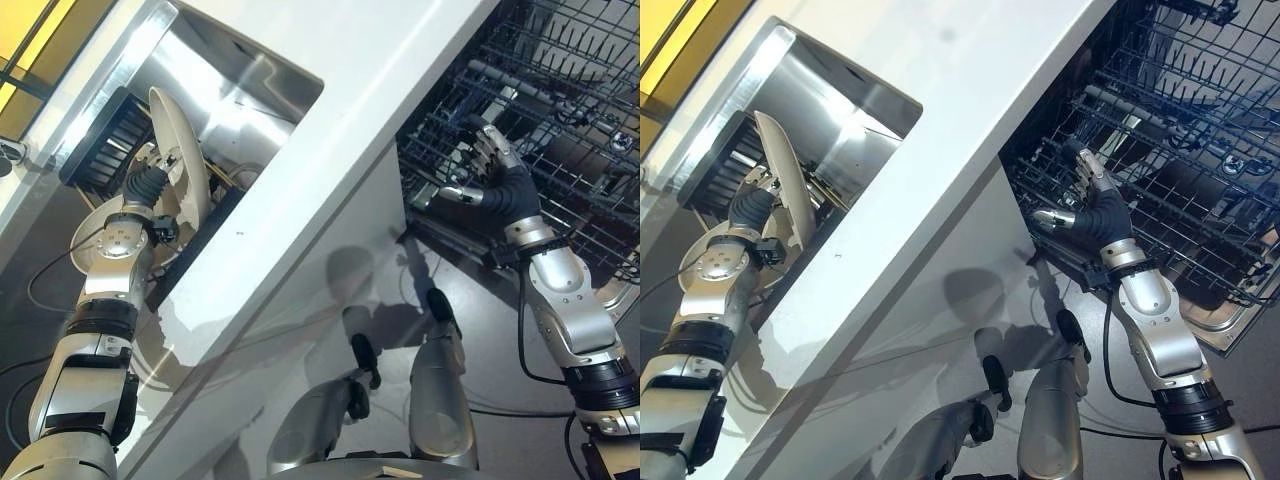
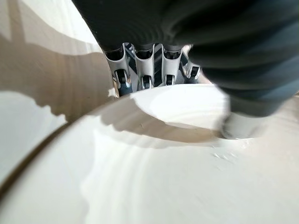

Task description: Pick up plates and place into dishwasher.

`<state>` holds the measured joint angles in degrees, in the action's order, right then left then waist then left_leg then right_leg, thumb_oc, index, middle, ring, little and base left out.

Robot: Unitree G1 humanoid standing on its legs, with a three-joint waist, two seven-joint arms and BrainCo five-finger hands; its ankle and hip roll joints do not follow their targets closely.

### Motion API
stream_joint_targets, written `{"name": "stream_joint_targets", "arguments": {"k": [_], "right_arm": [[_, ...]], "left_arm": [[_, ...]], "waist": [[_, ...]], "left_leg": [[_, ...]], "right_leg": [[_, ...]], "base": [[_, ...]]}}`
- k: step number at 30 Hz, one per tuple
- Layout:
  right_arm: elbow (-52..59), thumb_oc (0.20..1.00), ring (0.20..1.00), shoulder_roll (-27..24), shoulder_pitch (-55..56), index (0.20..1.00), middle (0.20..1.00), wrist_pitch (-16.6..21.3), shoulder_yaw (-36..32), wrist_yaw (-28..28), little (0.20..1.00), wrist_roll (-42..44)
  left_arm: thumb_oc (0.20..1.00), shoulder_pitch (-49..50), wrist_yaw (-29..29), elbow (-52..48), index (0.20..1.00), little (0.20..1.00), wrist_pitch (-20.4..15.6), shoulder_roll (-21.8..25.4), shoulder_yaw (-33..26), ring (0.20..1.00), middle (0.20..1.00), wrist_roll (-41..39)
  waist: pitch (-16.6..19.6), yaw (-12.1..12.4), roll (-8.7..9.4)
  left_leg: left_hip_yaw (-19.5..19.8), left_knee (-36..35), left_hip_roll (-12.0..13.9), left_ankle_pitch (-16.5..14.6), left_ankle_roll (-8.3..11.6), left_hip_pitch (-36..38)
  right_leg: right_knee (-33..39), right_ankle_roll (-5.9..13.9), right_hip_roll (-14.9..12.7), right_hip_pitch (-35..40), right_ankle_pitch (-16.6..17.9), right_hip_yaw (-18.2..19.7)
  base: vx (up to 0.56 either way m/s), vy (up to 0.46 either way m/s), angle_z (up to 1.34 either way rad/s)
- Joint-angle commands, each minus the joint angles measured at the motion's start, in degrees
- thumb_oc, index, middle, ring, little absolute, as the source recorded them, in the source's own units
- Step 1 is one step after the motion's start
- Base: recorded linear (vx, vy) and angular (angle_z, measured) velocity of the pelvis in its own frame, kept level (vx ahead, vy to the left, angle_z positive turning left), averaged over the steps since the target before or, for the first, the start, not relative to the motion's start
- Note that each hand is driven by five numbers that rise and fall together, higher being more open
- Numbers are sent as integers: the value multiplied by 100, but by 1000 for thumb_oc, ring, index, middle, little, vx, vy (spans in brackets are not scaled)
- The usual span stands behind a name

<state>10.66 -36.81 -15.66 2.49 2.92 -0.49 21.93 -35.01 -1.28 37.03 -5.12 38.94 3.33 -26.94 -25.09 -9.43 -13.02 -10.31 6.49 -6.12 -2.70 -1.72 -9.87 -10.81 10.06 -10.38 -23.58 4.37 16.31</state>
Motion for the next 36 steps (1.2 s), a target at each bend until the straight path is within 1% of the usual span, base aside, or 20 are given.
{"name": "stream_joint_targets", "arguments": {"k": [1, 8, 18, 24, 26, 27, 30, 32, 33, 36], "right_arm": [[551, 1000, 1000, -100, -200, 1000, 1000, 262, -178, 40, 1000, -78], [497, 1000, 1000, -69, -120, 1000, 1000, 355, -199, 18, 1000, -65], [487, 1000, 1000, -133, -61, 1000, 1000, 401, -243, -52, 1000, 32], [472, 1000, 1000, -145, -40, 1000, 1000, 446, -274, -62, 1000, 71], [463, 1000, 1000, -119, -51, 1000, 1000, 470, -258, -66, 1000, 73], [472, 1000, 1000, -116, -54, 1000, 1000, 477, -250, -82, 1000, 81], [462, 1000, 1000, -72, -33, 1000, 1000, 534, -236, -139, 1000, 39], [454, 1000, 1000, -47, -1, 1000, 1000, 570, -251, -159, 1000, 19], [442, 1000, 1000, -26, 34, 1000, 1000, 614, -288, -172, 1000, 13], [419, 1000, 1000, 60, 143, 1000, 1000, 714, -361, -163, 1000, -21]], "left_arm": [[200, 55, -864, -914, 200, 200, -3, -369, 727, 200, 200, -45], [200, 203, -880, -1299, 200, 200, 144, -280, 668, 200, 200, -122], [200, 407, -803, -1508, 200, 200, 137, -197, 531, 200, 200, -173], [200, 483, -754, -1537, 200, 200, 56, -205, 469, 200, 200, -138], [200, 473, -548, -1564, 200, 200, -12, -192, 449, 200, 200, -72], [200, 471, -396, -1557, 200, 200, -101, -189, 402, 200, 200, -47], [200, 468, 358, -1611, 200, 200, -384, -188, 200, 200, 200, 247], [200, 499, 728, -1749, 200, 200, -481, -202, 22, 200, 200, 400], [200, 529, 1092, -1868, 200, 200, -611, -201, -160, 200, 200, 454], [200, 722, 1811, -2154, 200, 200, -856, -313, -522, 200, 200, 606]], "waist": [[-54, -129, 56], [-1, -50, 42], [88, 30, 67], [97, 55, 95], [107, 76, 116], [113, 89, 129], [137, 122, 153], [162, 147, 172], [193, 185, 187], [263, 265, 227]], "left_leg": [[511, 351, 69, 410, 444, -616], [539, 283, 84, 437, 433, -561], [597, 231, 90, 452, 413, -536], [605, 232, 106, 458, 408, -558], [615, 239, 116, 455, 410, -575], [621, 238, 117, 453, 409, -577], [641, 235, 120, 450, 408, -570], [653, 229, 121, 447, 408, -561], [665, 202, 127, 448, 406, -544], [702, 151, 132, 458, 393, -504]], "right_leg": [[-485, -377, -268, 198, -174, -274], [-466, -363, -317, 289, -216, -385], [-431, -358, -321, 329, -232, -468], [-434, -358, -312, 307, -224, -484], [-425, -354, -327, 306, -220, -506], [-421, -353, -328, 308, -223, -518], [-433, -361, -332, 324, -255, -545], [-442, -362, -339, 335, -278, -570], [-438, -361, -349, 351, -297, -601], [-430, -369, -368, 396, -325, -669]], "base": [[0, 0, 0], [-15, -20, 3], [-2, -7, 2], [0, 0, 0], [-19, -19, 0], [0, 0, 0], [0, 0, 0], [0, 0, 0], [-27, -30, 1], [-33, -45, -1]]}}
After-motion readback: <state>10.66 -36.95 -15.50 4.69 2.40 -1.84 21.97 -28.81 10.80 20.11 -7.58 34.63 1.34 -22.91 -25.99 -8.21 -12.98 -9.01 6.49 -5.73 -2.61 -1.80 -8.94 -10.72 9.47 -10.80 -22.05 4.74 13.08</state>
